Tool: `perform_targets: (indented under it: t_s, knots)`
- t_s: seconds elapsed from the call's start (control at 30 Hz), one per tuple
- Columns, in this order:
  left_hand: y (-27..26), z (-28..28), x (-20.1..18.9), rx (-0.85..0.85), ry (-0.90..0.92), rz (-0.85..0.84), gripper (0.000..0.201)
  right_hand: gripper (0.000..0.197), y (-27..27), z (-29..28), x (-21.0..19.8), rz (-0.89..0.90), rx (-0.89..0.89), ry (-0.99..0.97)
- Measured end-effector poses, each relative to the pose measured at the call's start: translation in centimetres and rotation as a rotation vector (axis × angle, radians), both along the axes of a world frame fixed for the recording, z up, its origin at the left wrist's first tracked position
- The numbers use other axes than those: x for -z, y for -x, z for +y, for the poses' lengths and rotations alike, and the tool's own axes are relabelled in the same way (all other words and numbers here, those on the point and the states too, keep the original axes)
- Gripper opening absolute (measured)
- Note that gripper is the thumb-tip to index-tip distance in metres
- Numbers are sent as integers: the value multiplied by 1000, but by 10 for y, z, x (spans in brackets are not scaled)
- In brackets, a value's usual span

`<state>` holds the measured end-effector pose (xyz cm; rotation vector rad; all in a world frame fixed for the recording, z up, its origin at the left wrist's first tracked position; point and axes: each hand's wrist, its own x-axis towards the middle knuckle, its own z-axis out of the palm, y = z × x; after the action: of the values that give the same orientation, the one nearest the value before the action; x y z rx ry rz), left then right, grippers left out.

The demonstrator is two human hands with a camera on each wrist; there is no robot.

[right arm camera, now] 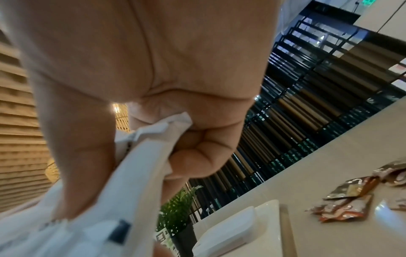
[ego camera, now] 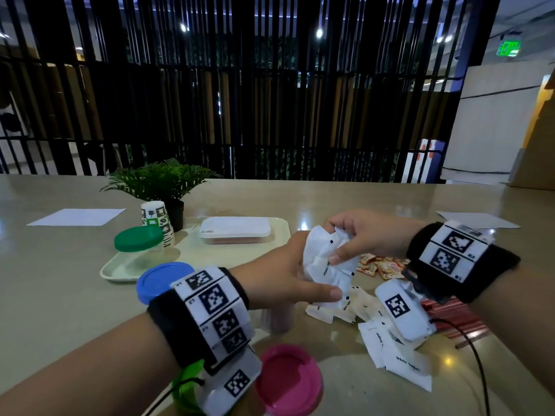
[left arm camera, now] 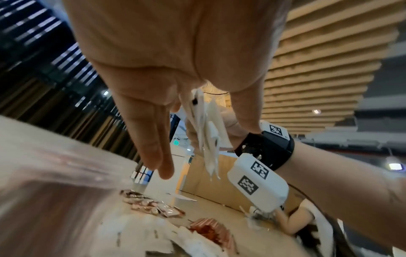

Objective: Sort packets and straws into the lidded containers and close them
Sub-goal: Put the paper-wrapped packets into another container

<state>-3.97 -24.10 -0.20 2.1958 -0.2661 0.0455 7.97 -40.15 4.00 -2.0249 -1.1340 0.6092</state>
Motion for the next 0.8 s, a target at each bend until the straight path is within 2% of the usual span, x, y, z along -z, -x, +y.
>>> perform_targets:
  t_s: [0.07,0.13,0.23,0.33,0.47,0.57,0.63,0.7,0.77,0.8]
  knots:
    - [-4,1,3,-24,150,29,66,26,4,5,-1,-6,-20,1]
    - [-6,4,4,-48,221,37,66,24,6,9,-1,-1,-26,2]
    - [-7,8,7,-71,246,37,54,23,9,17,1,-7,6,-11]
    - [-7,15,10,-176,280,32,45,21,11,24,6,-8,45,-31]
    - [-4,21,10,-210,336,34,49,31,18,35,14,-48,105,-18]
    - [0,23,12,-172,392,33,66,42,25,43,19,-65,126,-37]
    - [2,22,14,-163,403,19,70,42,29,48,21,-118,112,-40]
    - [2,23,15,-163,388,-12,59,37,35,53,22,-179,88,-40]
    - [4,22,14,-159,379,-39,39,35,39,56,21,-177,61,-46]
    - [5,22,13,-155,383,-39,36,33,40,57,20,-168,50,-33]
